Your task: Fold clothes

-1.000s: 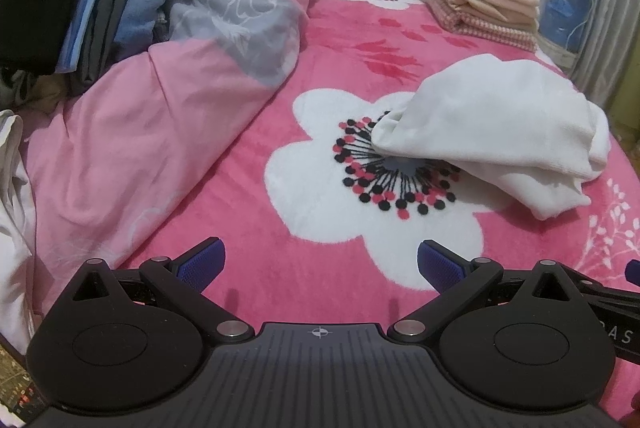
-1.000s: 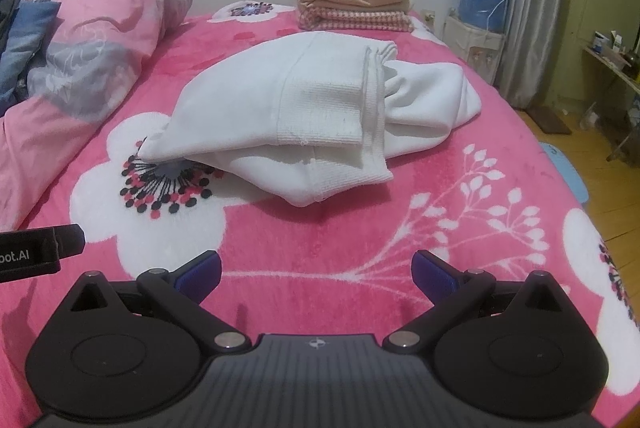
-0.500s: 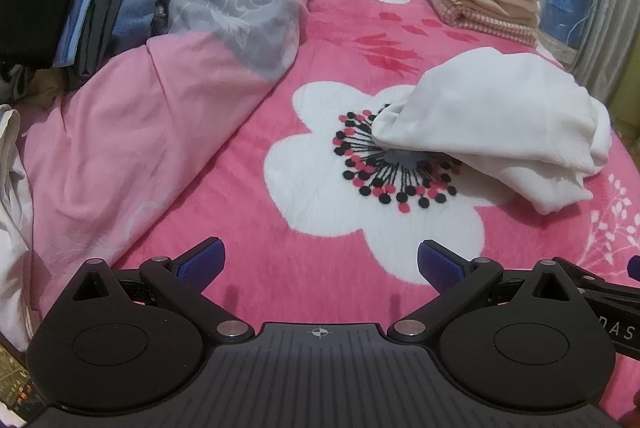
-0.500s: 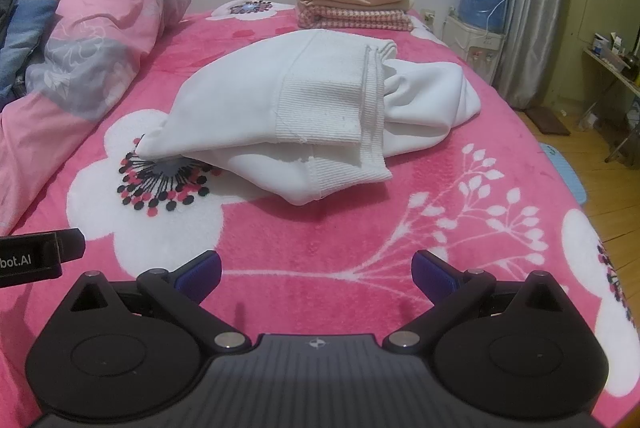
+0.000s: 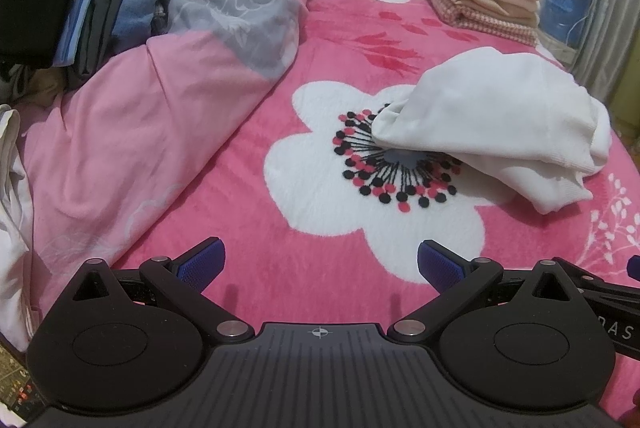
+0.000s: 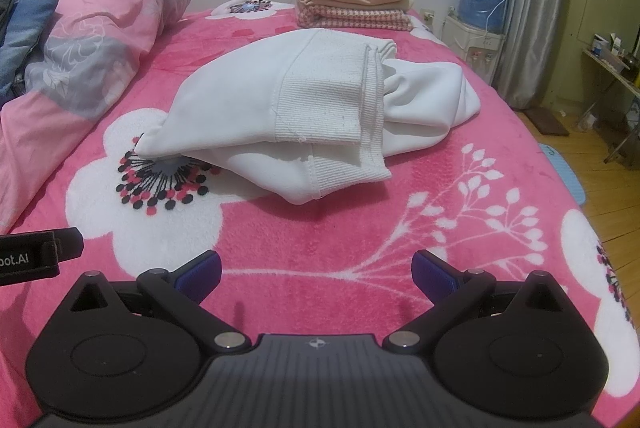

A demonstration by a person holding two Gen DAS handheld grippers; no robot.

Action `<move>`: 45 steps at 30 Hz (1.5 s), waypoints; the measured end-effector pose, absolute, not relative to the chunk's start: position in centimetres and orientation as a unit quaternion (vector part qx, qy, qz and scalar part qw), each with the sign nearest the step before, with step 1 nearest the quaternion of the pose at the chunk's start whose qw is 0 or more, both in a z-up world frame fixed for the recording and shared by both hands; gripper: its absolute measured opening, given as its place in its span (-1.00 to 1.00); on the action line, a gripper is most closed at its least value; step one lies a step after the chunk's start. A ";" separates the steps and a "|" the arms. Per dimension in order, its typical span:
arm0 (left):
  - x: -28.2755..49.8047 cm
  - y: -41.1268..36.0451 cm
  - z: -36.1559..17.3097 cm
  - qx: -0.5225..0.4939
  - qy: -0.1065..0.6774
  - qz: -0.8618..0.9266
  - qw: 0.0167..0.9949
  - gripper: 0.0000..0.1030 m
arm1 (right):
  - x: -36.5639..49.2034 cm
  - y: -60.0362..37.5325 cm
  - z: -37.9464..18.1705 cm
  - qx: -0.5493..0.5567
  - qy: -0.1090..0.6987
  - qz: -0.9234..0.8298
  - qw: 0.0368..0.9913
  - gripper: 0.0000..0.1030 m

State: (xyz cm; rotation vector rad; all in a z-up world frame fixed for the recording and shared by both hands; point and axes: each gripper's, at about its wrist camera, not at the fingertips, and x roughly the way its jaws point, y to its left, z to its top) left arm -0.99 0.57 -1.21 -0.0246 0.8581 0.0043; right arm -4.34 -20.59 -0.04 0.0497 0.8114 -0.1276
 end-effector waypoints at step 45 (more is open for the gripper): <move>6.7 -6.0 -2.8 0.085 0.290 -0.199 0.932 0.02 | 12.5 -30.7 3.6 0.101 0.335 0.014 0.937 0.83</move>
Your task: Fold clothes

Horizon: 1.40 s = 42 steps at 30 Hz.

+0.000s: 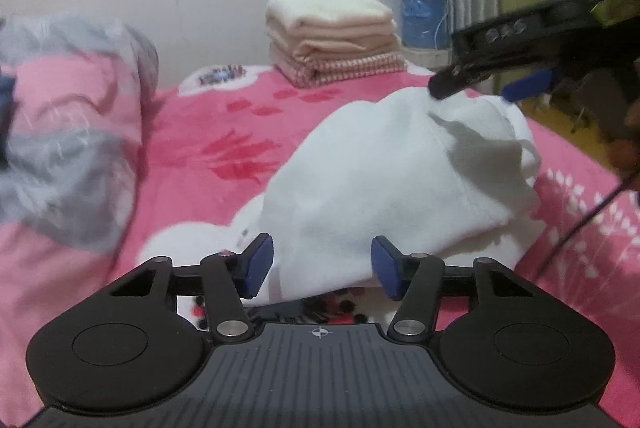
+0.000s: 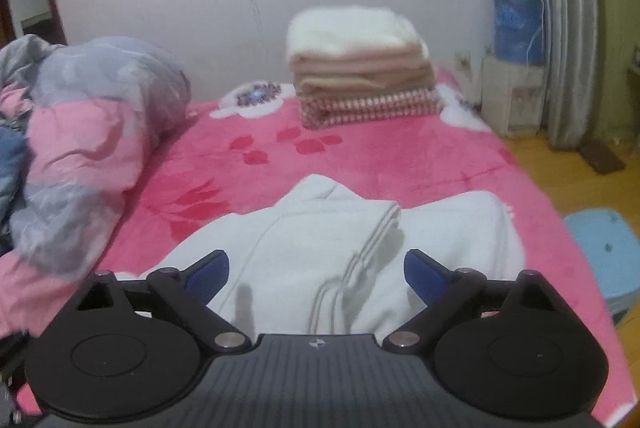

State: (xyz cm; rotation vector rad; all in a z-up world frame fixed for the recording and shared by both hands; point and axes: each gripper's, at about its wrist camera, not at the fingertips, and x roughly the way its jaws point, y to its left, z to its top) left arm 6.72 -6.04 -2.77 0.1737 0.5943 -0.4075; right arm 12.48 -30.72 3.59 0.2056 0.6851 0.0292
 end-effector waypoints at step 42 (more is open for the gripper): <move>2.9 -1.8 -2.7 0.002 0.397 -0.208 0.894 -0.47 | -11.1 -17.9 5.1 0.027 0.483 0.302 0.821 -0.04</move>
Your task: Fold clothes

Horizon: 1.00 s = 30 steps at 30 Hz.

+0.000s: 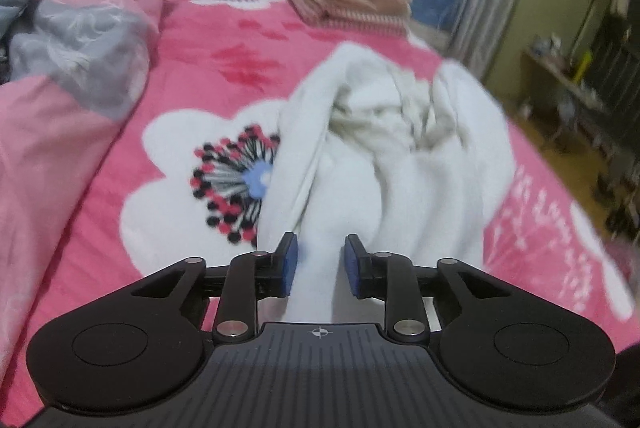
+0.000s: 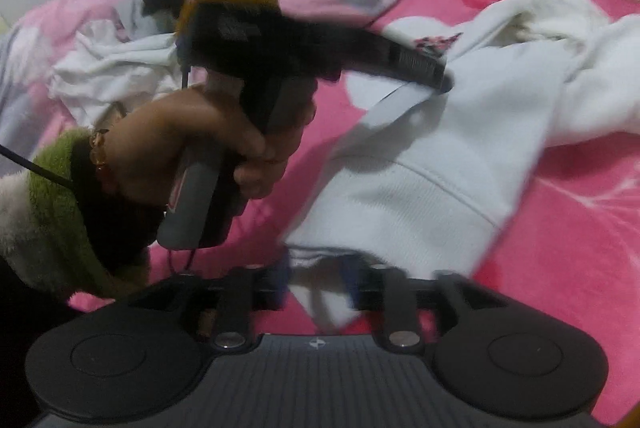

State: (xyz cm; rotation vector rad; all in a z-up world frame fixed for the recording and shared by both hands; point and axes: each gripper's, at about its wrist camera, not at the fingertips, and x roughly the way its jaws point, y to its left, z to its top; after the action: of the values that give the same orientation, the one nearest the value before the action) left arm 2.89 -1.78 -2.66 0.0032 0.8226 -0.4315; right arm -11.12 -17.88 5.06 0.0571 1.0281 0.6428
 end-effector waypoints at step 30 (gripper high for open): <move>3.1 -1.5 -5.3 0.019 0.421 -0.186 0.888 -0.18 | 9.4 -29.8 1.3 0.098 0.393 0.010 0.914 -0.72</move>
State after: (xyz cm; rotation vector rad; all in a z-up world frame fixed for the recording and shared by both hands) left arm 3.13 -1.49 -5.26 0.0390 0.8741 -0.3859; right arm 9.41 -29.83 1.27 0.2021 0.8095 0.0210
